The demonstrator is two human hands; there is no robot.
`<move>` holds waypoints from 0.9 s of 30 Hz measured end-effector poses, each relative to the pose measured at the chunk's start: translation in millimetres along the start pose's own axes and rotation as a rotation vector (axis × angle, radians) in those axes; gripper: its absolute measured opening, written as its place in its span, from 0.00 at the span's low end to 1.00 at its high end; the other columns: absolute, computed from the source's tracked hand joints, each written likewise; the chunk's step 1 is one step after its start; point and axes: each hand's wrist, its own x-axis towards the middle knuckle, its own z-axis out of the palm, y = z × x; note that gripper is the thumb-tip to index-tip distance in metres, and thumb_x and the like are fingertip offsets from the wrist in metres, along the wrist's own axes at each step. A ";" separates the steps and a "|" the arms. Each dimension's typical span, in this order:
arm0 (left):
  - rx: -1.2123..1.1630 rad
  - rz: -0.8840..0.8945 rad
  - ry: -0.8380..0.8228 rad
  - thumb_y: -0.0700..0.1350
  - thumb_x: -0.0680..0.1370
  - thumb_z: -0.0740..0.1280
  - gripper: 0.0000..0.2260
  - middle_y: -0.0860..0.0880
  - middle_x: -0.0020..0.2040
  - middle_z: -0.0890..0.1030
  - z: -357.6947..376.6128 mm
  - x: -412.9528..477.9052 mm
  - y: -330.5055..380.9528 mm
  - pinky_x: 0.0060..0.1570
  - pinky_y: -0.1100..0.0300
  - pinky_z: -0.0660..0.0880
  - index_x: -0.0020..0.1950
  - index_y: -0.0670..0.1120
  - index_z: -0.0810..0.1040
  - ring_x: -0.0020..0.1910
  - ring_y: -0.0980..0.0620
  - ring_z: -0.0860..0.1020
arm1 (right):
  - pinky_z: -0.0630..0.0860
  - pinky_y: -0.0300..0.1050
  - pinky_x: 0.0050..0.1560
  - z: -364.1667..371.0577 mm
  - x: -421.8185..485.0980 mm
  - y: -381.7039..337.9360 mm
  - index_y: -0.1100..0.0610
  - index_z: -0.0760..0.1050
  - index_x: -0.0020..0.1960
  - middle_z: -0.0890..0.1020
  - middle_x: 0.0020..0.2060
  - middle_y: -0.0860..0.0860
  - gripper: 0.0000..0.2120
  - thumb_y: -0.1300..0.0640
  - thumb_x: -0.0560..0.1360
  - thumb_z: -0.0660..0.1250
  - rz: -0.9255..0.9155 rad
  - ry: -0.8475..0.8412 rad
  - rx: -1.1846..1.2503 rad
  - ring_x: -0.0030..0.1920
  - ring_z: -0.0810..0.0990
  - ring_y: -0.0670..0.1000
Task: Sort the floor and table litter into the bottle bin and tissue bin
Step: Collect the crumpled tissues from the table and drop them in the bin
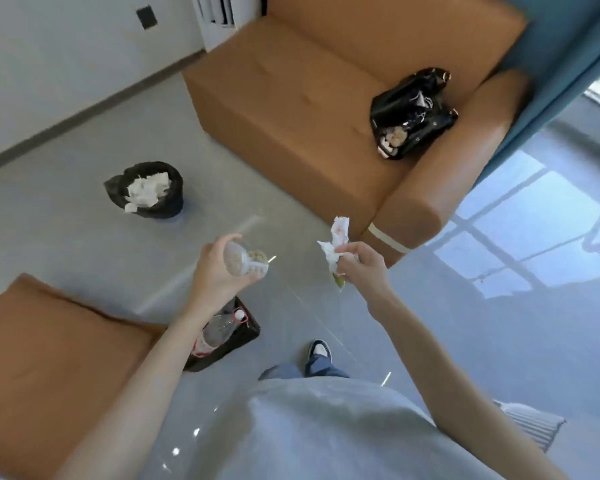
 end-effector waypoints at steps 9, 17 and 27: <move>-0.088 -0.212 0.192 0.53 0.64 0.79 0.34 0.53 0.59 0.67 -63.2 131.5 -25.7 0.55 0.59 0.67 0.66 0.55 0.67 0.56 0.56 0.68 | 0.77 0.36 0.39 96.0 158.3 -112.7 0.56 0.77 0.48 0.77 0.41 0.52 0.10 0.67 0.76 0.60 0.029 -0.312 -0.105 0.34 0.77 0.46; -0.168 -0.342 0.294 0.46 0.64 0.79 0.34 0.48 0.61 0.70 -151.0 264.5 -66.8 0.56 0.59 0.68 0.66 0.52 0.68 0.56 0.52 0.71 | 0.77 0.40 0.42 221.1 266.5 -219.3 0.55 0.77 0.50 0.78 0.43 0.52 0.09 0.66 0.76 0.63 0.036 -0.403 -0.148 0.37 0.77 0.49; -0.201 -0.492 0.442 0.44 0.65 0.78 0.31 0.47 0.59 0.71 -261.0 362.9 -133.1 0.53 0.58 0.69 0.64 0.53 0.69 0.56 0.47 0.74 | 0.77 0.39 0.43 409.4 353.1 -306.3 0.57 0.75 0.53 0.78 0.42 0.53 0.07 0.65 0.77 0.63 0.049 -0.587 -0.315 0.37 0.77 0.47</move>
